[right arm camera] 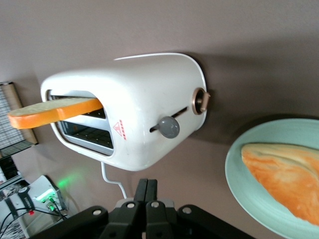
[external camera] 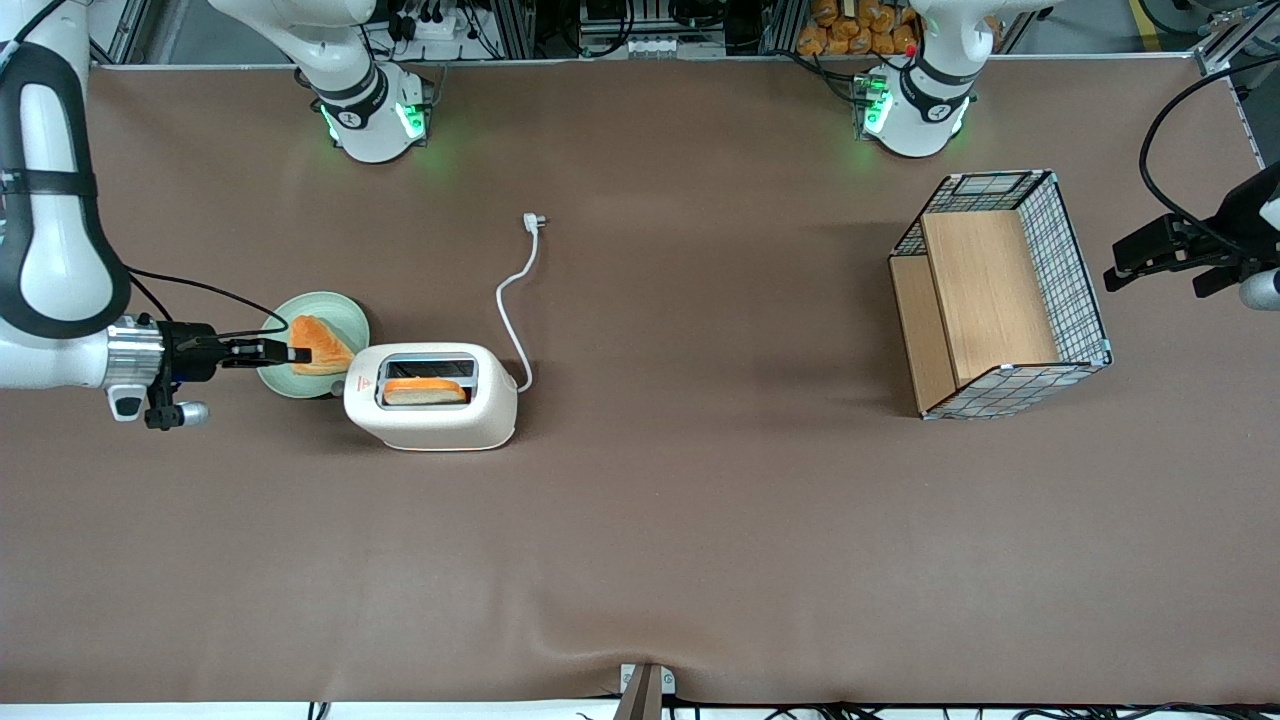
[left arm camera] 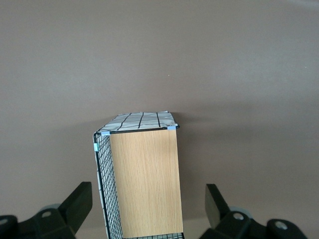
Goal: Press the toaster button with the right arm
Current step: 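Move the right gripper down beside the toaster's side lever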
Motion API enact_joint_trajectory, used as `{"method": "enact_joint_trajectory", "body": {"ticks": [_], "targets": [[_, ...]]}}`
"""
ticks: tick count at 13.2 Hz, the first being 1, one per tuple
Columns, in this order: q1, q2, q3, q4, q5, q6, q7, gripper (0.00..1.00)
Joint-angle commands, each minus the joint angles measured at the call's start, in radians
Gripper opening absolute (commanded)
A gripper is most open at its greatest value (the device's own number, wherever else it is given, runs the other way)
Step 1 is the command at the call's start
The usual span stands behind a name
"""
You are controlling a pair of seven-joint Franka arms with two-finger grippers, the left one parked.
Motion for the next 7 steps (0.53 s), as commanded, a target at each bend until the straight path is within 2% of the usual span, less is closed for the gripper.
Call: {"method": "enact_joint_trajectory", "body": {"ticks": [1, 4, 7], "targets": [[-0.038, 0.035, 0.009, 0.010, 0.090, -0.006, -0.111, 0.00], [-0.051, 0.085, 0.009, 0.016, 0.166, -0.006, -0.235, 0.00], [-0.051, 0.126, 0.009, 0.045, 0.198, -0.006, -0.254, 0.00]]}}
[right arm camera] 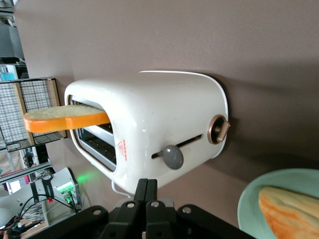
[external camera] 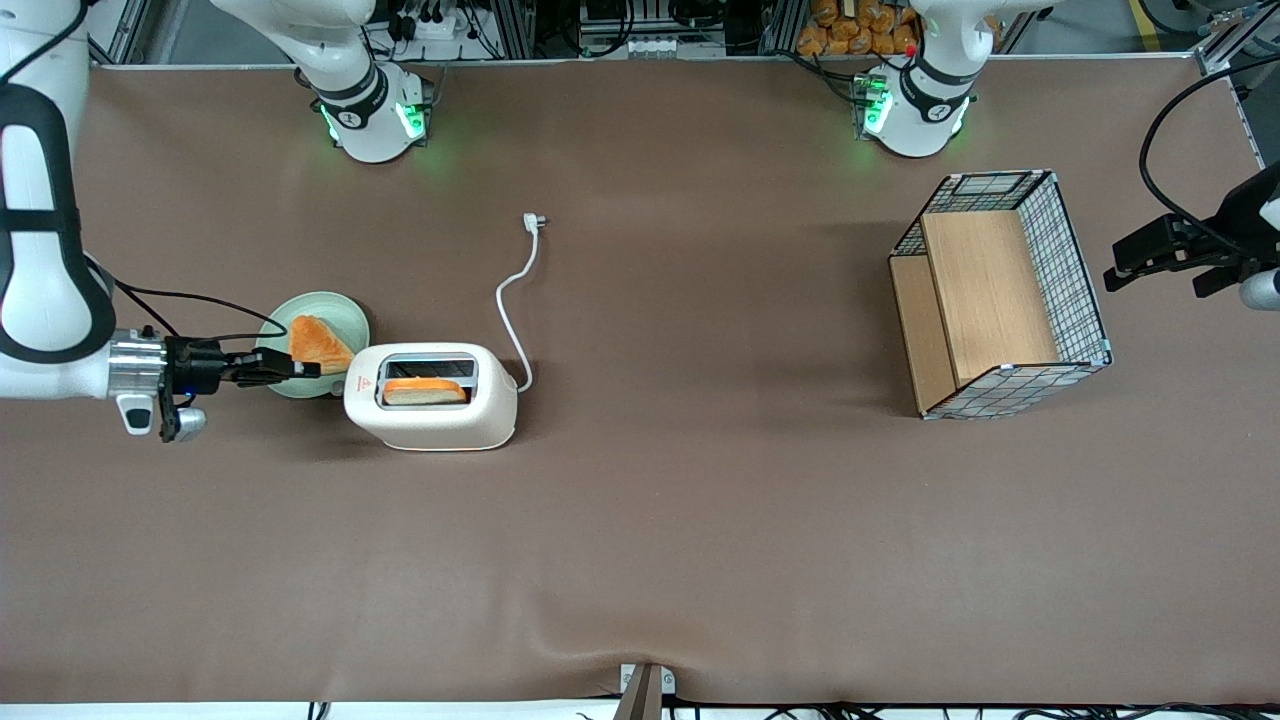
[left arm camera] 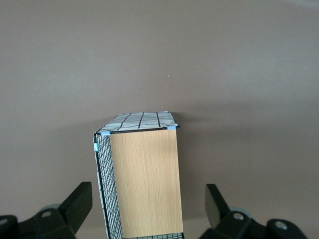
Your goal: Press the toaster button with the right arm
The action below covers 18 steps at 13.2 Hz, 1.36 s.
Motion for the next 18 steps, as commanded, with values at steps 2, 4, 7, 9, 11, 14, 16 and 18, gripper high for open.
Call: {"method": "enact_joint_trajectory", "body": {"ticks": [2, 4, 7, 9, 11, 14, 16, 18], "targets": [[-0.016, 0.060, 0.012, 0.054, 0.046, -0.008, -0.032, 0.00], [-0.016, 0.075, 0.012, 0.051, 0.065, -0.009, -0.079, 0.00], [-0.013, 0.087, 0.010, 0.050, 0.088, -0.009, -0.084, 0.00], [-0.011, 0.097, 0.012, 0.048, 0.089, -0.009, -0.084, 0.00], [-0.013, 0.107, 0.010, 0.047, 0.089, -0.009, -0.105, 0.00], [-0.013, 0.123, 0.012, 0.047, 0.091, -0.009, -0.112, 0.00], [-0.014, 0.137, 0.012, 0.050, 0.094, -0.009, -0.122, 0.00], [-0.016, 0.147, 0.012, 0.048, 0.109, -0.009, -0.153, 0.00]]}}
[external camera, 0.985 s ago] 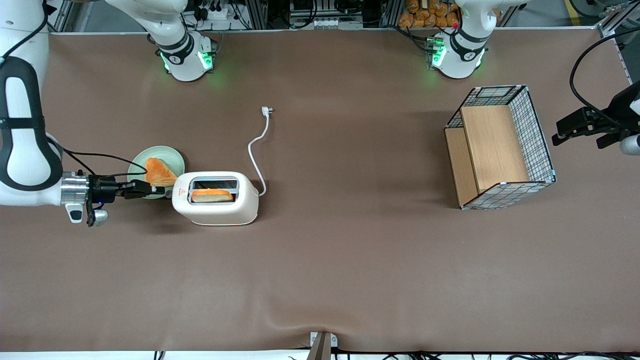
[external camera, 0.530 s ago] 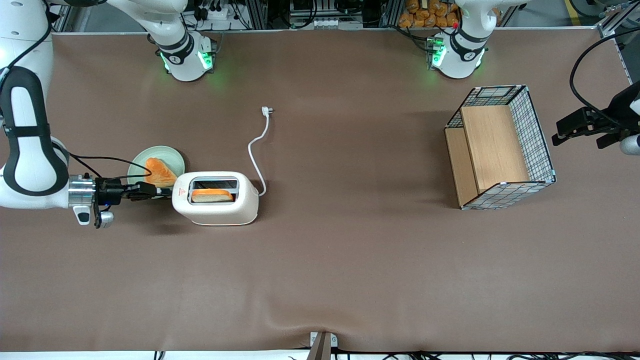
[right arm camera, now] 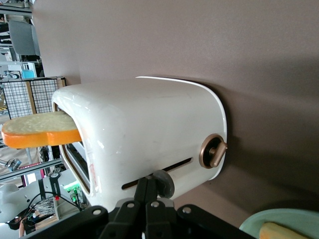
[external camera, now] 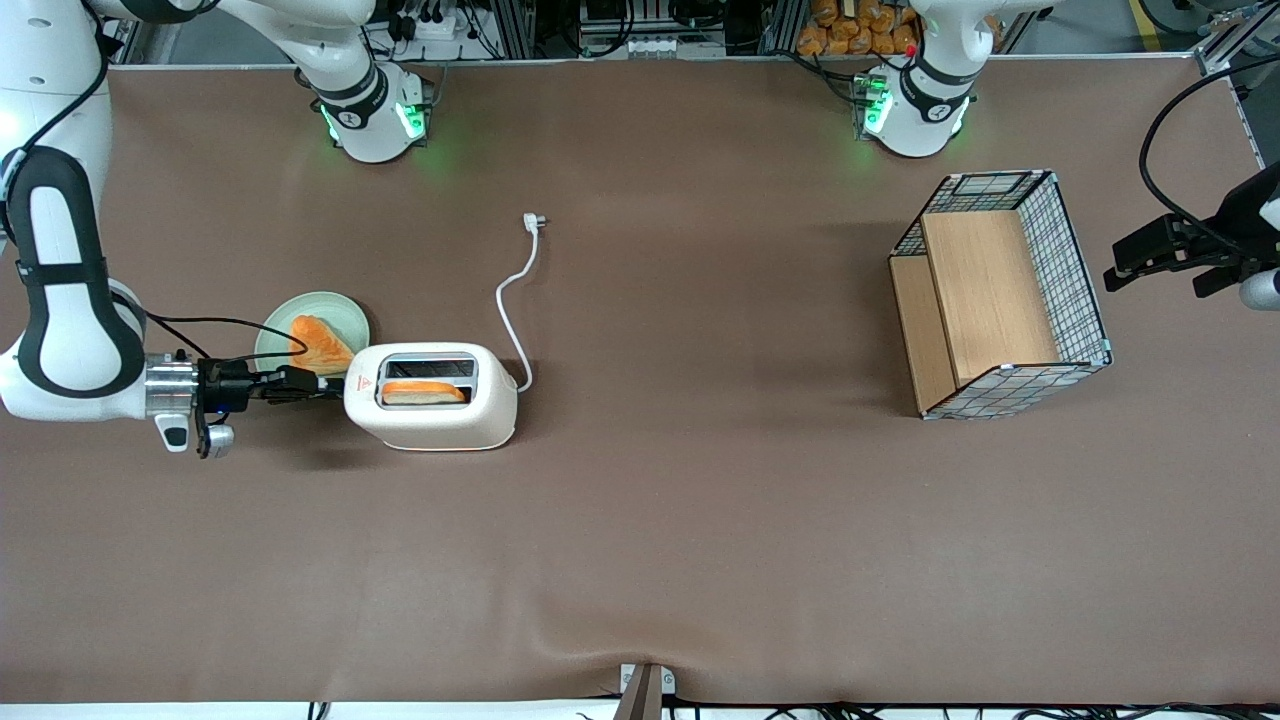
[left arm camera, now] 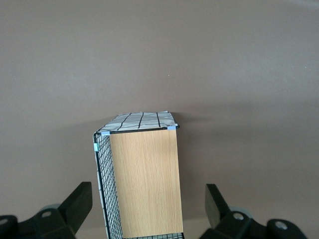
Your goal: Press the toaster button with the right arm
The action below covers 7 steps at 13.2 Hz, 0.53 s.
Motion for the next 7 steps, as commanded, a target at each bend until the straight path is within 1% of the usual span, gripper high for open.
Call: {"method": "enact_joint_trajectory", "body": {"ticks": [1, 7], "targets": [[-0.015, 0.038, 0.012, 0.012, 0.037, -0.009, -0.056, 0.00], [-0.010, 0.041, 0.010, 0.013, 0.039, -0.008, -0.057, 0.00]]}}
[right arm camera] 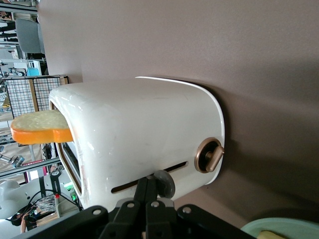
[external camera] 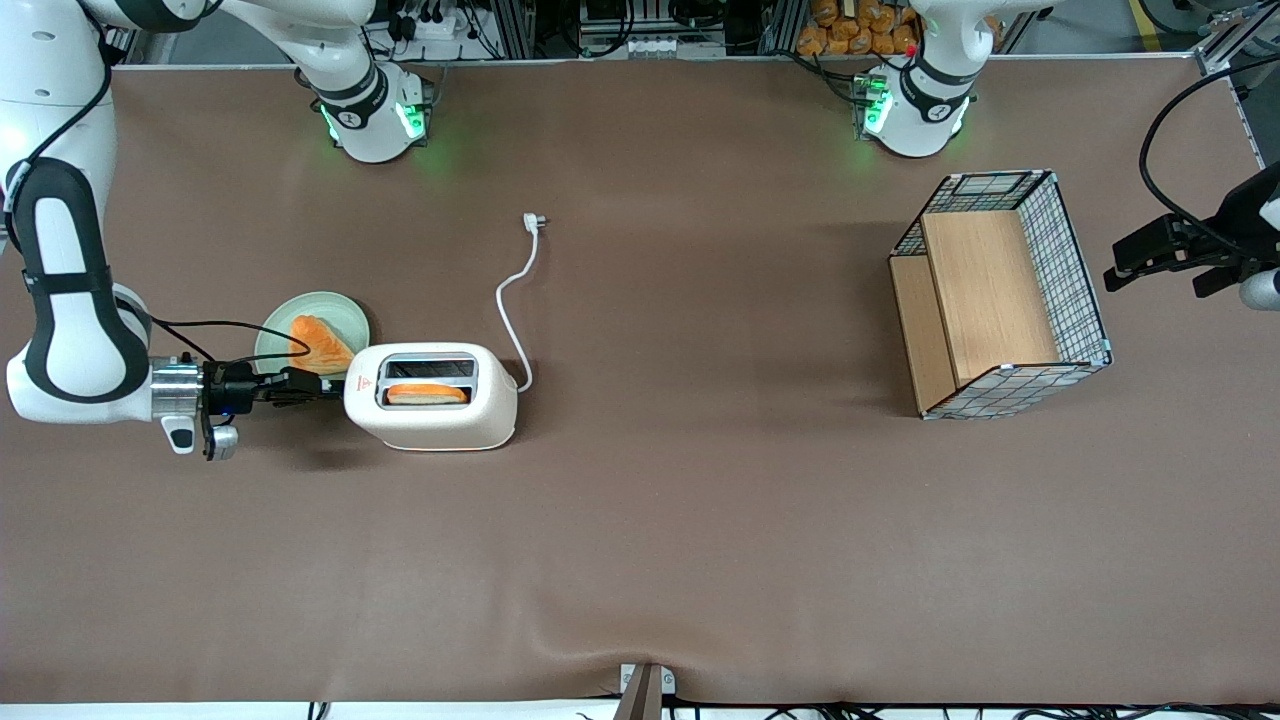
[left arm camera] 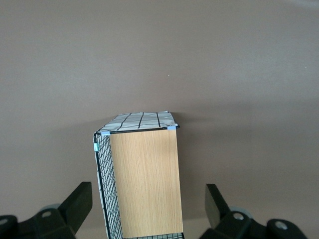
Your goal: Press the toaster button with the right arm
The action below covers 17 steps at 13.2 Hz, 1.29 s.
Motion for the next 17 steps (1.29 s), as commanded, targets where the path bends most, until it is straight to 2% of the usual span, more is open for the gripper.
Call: {"method": "enact_joint_trajectory", "body": {"ticks": [1, 17], "targets": [[-0.010, 0.031, 0.011, 0.011, 0.022, -0.006, -0.028, 0.00], [-0.004, 0.109, 0.013, 0.014, 0.047, 0.052, -0.051, 0.00]]}}
